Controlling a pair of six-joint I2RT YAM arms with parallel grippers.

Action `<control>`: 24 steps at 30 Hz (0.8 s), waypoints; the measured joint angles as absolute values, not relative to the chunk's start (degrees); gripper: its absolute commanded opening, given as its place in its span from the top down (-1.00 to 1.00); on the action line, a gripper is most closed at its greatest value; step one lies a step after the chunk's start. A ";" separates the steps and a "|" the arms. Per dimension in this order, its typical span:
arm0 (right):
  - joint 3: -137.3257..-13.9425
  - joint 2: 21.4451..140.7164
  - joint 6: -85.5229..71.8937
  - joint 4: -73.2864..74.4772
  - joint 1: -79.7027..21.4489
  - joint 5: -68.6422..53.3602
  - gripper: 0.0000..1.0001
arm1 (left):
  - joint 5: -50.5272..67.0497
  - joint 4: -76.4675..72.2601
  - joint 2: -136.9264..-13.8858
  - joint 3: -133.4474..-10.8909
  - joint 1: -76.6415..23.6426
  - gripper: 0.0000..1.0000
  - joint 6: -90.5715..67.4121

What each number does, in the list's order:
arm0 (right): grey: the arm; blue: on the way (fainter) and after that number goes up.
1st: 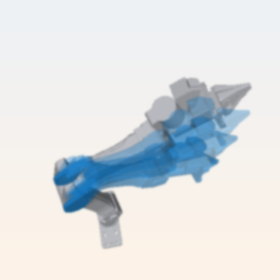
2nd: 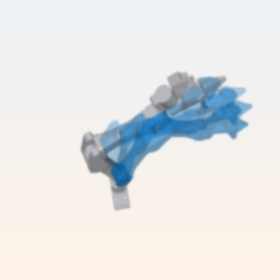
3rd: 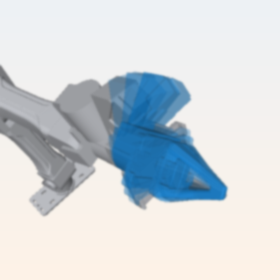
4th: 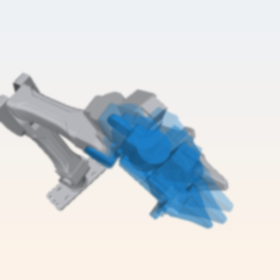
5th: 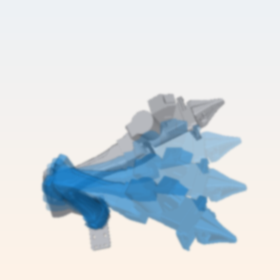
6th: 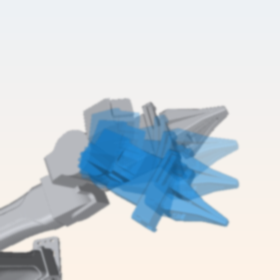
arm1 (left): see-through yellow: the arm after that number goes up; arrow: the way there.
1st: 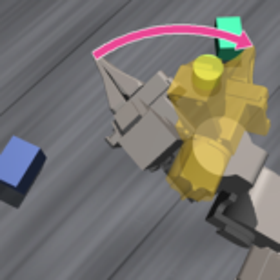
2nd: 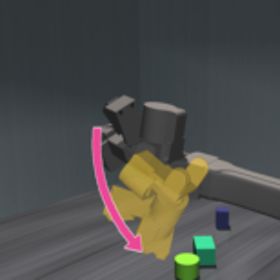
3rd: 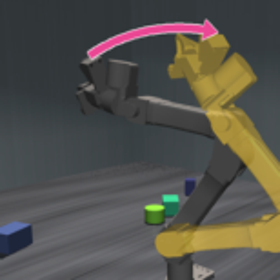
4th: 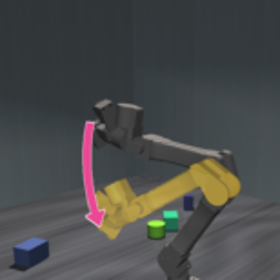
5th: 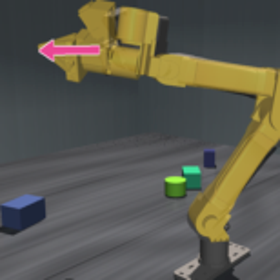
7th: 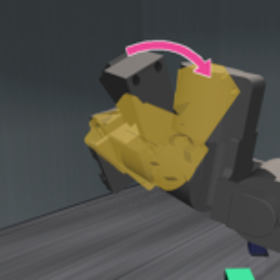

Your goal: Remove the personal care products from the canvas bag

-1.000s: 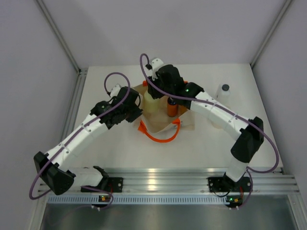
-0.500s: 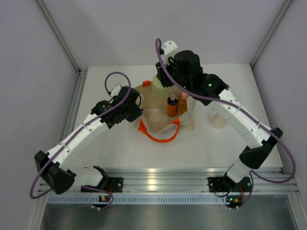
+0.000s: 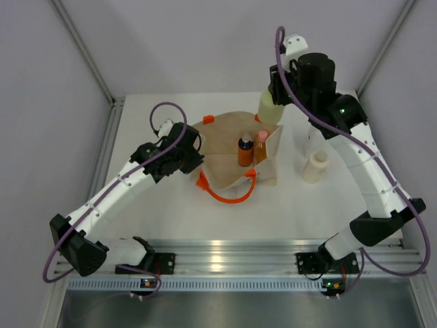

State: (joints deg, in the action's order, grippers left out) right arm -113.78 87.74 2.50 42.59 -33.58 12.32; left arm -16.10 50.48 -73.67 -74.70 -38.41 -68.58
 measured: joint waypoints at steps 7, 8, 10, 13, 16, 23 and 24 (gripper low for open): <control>-113.71 84.38 1.74 43.31 -21.63 9.72 1.00 | -16.03 50.48 -73.69 -74.70 -38.41 1.00 -68.38; -113.65 84.03 1.76 43.29 -20.21 9.45 1.00 | -16.01 50.48 -73.69 -74.70 -38.41 1.00 -68.38; -112.88 83.44 1.76 42.92 -17.56 8.88 1.00 | -15.97 50.48 -73.69 -74.70 -38.41 1.00 -68.36; -110.39 82.70 1.65 42.92 -13.76 7.22 1.00 | -15.94 50.48 -73.69 -74.70 -38.41 1.00 -68.23; -107.13 82.63 1.52 42.96 -9.61 6.20 1.00 | -15.94 50.48 -73.69 -74.70 -38.41 1.00 -68.16; -100.09 82.41 1.32 42.30 1.74 5.96 1.00 | -15.90 50.48 -73.69 -74.70 -38.41 1.00 -67.61; -98.85 82.19 1.30 41.80 3.31 6.09 1.00 | -15.88 50.48 -73.69 -74.70 -38.41 1.00 -67.55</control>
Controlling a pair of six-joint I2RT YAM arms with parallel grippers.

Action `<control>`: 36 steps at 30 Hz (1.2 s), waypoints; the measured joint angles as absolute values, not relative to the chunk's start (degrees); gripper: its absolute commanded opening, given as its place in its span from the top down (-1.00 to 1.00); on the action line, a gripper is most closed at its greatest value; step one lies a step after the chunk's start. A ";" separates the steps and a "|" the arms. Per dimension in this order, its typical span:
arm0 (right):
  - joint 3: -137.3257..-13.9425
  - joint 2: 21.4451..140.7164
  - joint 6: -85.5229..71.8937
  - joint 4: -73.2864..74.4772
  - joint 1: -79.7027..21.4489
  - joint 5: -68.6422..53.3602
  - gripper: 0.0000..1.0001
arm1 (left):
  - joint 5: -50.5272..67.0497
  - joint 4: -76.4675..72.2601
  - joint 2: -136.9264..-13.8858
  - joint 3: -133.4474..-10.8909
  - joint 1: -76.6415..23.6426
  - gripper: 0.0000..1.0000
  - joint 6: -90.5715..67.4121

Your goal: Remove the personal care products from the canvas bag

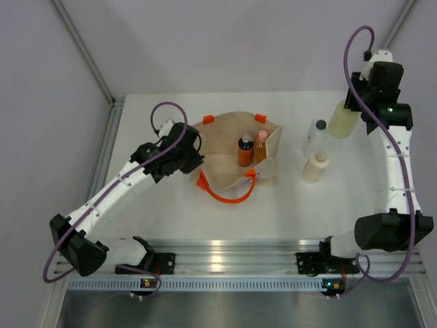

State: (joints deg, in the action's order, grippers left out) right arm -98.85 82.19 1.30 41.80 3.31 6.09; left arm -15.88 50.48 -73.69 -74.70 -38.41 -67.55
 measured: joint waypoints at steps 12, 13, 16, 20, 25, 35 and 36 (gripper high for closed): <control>-75.68 78.83 -0.60 26.85 11.14 7.46 1.00 | -15.18 50.50 -74.89 -75.75 -38.41 1.00 -65.80; -73.87 78.83 -0.73 25.28 11.40 7.46 1.00 | -15.05 50.48 -75.02 -75.88 -38.41 1.00 -65.60; -68.79 78.98 -1.37 21.15 12.38 7.44 1.00 | -14.61 50.52 -75.53 -76.29 -38.41 1.00 -64.79; -63.37 79.00 -1.74 14.57 13.04 7.35 1.00 | -14.13 50.54 -76.38 -77.08 -38.41 1.00 -63.99; -56.80 79.05 -2.20 5.85 13.08 6.07 1.00 | -13.52 50.54 -77.34 -77.93 -38.41 1.00 -62.98; -52.05 79.02 -2.85 0.80 13.08 4.69 0.08 | -12.91 50.52 -78.28 -78.65 -38.41 1.00 -62.63; -52.05 79.02 -3.18 0.78 13.08 4.64 0.04 | -12.91 50.52 -78.28 -78.65 -38.41 1.00 -62.63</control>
